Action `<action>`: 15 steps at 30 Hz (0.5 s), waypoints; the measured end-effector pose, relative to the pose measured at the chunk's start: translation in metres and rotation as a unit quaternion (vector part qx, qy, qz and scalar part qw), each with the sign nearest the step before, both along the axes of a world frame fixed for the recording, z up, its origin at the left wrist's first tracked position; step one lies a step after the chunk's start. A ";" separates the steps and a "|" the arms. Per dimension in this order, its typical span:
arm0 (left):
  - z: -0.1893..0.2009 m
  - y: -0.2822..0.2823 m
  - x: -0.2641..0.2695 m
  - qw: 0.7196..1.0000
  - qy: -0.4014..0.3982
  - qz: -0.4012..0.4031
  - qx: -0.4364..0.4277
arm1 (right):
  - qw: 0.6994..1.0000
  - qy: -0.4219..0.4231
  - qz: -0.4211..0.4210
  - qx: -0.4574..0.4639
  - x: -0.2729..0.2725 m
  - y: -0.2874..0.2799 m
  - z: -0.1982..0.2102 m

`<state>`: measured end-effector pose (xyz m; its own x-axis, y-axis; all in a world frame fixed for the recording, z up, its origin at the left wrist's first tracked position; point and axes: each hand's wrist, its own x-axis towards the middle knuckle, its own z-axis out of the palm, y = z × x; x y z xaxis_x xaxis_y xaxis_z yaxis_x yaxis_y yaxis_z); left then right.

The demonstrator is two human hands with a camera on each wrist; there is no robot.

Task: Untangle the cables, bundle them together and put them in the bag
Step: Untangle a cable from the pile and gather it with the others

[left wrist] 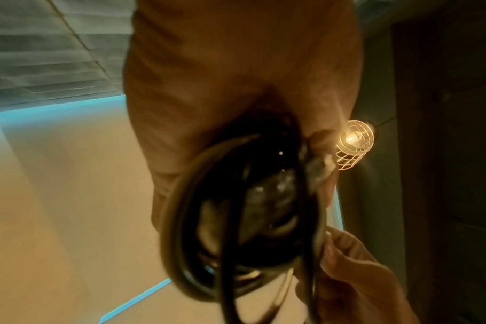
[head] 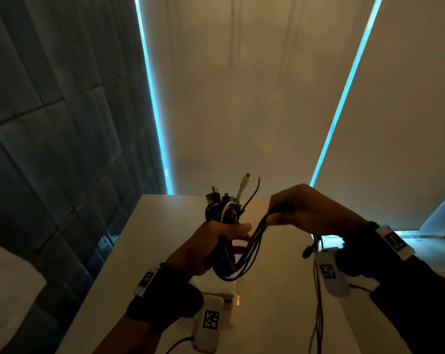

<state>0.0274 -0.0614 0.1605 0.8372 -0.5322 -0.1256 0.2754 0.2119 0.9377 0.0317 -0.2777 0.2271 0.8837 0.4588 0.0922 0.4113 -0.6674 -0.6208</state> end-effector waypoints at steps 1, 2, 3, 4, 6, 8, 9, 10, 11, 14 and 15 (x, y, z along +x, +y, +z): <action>0.000 -0.002 -0.001 1.000 0.000 -0.004 -0.006 | 1.000 -0.017 0.005 -0.014 0.003 0.004 0.002; 0.000 -0.003 -0.003 1.000 -0.001 -0.015 -0.012 | 0.999 -0.029 0.004 -0.025 0.007 0.007 0.004; 0.001 -0.004 -0.006 0.999 0.002 -0.030 -0.022 | 0.999 -0.034 -0.002 -0.030 0.011 0.009 0.004; 0.002 -0.005 -0.008 0.999 -0.001 -0.048 -0.026 | 0.999 -0.037 -0.009 -0.028 0.013 0.011 0.004; 0.001 -0.006 -0.011 0.997 -0.032 -0.073 -0.010 | 0.999 -0.039 -0.018 -0.013 0.018 0.013 0.003; 0.001 -0.009 -0.013 0.996 -0.060 -0.060 0.009 | 0.999 -0.049 -0.014 -0.007 0.021 0.014 -0.001; 0.002 -0.010 -0.014 0.997 -0.060 -0.047 0.011 | 0.998 -0.058 -0.014 -0.008 0.022 0.015 -0.002; 0.002 -0.012 -0.015 0.998 -0.057 -0.032 0.008 | 0.998 -0.064 -0.017 -0.010 0.024 0.014 -0.003; 0.001 -0.013 -0.016 0.998 -0.055 -0.018 0.005 | 0.997 -0.066 -0.024 -0.010 0.025 0.013 -0.005; -0.005 -0.016 -0.017 0.998 -0.062 0.012 -0.008 | 0.997 -0.062 -0.049 -0.010 0.030 0.005 -0.007; -0.006 -0.016 -0.017 0.997 -0.068 0.016 -0.018 | 0.997 -0.057 -0.054 -0.011 0.031 0.003 -0.007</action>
